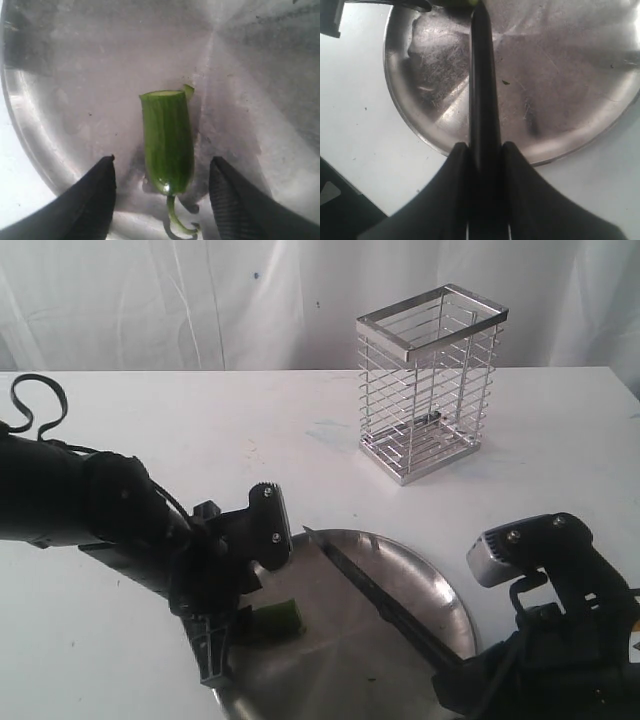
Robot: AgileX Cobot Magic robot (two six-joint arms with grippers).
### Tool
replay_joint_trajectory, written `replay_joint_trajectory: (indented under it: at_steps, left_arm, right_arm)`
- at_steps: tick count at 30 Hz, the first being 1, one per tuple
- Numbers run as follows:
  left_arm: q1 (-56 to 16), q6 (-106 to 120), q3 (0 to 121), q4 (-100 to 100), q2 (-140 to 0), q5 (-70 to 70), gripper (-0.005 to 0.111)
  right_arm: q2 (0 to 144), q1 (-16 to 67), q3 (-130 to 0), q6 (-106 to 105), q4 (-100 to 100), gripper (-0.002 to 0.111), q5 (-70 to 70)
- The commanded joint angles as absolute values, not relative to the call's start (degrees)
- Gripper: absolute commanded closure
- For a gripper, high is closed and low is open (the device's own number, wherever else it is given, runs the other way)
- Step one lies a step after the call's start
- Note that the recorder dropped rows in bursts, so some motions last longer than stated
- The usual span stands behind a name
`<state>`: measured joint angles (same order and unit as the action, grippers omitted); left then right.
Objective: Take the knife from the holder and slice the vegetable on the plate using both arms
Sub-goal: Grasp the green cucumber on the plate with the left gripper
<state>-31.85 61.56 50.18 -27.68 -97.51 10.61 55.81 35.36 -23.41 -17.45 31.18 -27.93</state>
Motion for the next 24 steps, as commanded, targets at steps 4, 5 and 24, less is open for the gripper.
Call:
replay_joint_trajectory:
  at_steps: [4, 5, 24]
  left_arm:
    - [-32.08, 61.78, 51.47, -28.27, -101.30, 11.60, 0.054]
    - [-32.08, 61.11, 51.47, -28.69, -101.59, 12.01, 0.058]
    - [-37.31, 44.05, 59.60, -33.83, -100.60, 20.51, 0.107]
  right_arm:
    - [55.44, 35.55, -23.20, -17.82, 31.56, 0.108, -26.82]
    - [55.44, 35.55, -23.20, -17.82, 31.56, 0.108, -26.82]
    - [55.44, 35.55, -23.31, -10.50, 20.83, 0.108, -29.42]
